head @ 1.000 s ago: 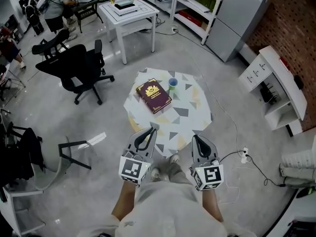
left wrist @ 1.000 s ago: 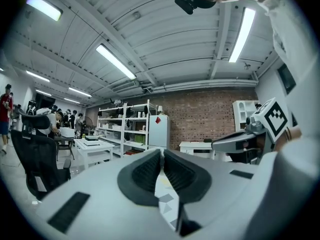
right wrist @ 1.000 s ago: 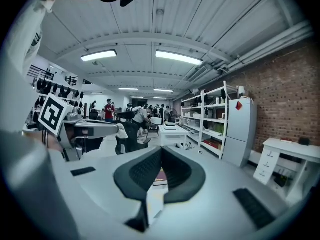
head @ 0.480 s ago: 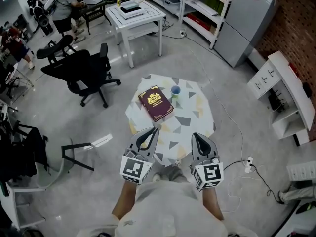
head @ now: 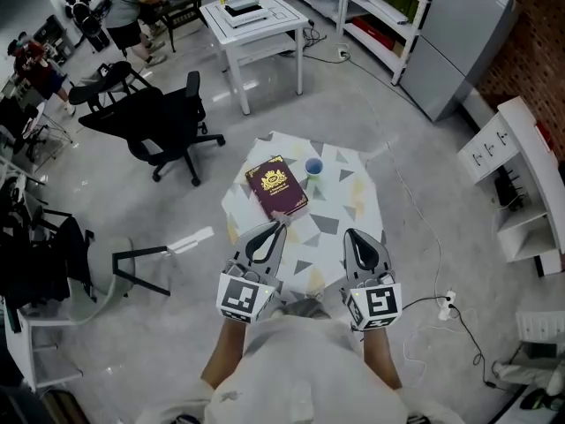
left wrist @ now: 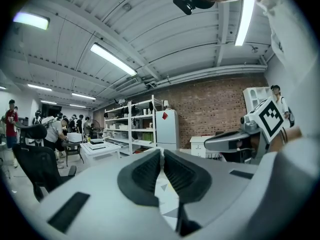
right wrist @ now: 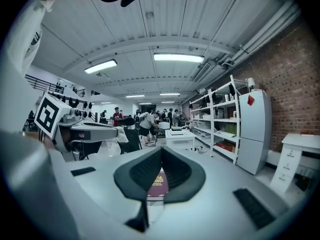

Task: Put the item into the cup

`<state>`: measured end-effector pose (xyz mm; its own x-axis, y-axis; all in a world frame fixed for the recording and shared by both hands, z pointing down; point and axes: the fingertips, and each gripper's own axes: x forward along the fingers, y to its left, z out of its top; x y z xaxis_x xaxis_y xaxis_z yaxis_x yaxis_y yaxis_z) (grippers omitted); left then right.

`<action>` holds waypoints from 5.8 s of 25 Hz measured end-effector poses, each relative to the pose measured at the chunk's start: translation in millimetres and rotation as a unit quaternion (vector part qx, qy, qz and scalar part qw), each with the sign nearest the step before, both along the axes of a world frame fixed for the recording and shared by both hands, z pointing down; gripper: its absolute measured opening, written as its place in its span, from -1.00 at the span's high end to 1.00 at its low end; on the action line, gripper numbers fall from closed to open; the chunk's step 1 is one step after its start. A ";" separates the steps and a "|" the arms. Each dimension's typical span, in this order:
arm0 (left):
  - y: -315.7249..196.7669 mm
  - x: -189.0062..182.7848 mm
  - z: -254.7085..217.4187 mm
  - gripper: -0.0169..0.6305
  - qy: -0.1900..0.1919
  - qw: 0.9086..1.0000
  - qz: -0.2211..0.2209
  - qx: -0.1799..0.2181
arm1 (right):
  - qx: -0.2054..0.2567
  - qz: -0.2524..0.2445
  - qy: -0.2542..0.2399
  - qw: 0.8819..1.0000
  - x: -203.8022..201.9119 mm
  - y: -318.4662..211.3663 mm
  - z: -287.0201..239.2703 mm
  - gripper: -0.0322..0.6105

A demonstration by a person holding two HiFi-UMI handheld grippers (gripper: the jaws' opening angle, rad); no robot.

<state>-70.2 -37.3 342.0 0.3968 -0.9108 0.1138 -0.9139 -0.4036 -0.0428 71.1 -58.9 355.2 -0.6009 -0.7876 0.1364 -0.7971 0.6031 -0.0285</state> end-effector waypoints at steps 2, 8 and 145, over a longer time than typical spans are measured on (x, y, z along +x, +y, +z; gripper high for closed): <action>-7.2 4.3 1.5 0.86 -0.005 1.000 -0.009 -0.005 | -0.003 -0.009 -0.005 1.000 4.7 -9.7 1.5 0.88; -24.4 18.5 -1.8 0.86 -0.023 0.999 -0.038 -0.011 | -0.013 -0.039 -0.019 0.999 17.3 -32.5 7.4 0.88; -293.4 34.2 314.0 0.84 -0.064 0.965 0.111 -0.230 | -0.223 0.018 0.070 0.972 -45.6 -253.7 286.6 0.88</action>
<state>-36.0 -330.7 656.0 0.5329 -0.6456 0.5469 -0.8014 -0.5926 0.0813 25.5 -312.5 641.8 -0.5248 -0.6514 0.5480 -0.8326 0.5267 -0.1714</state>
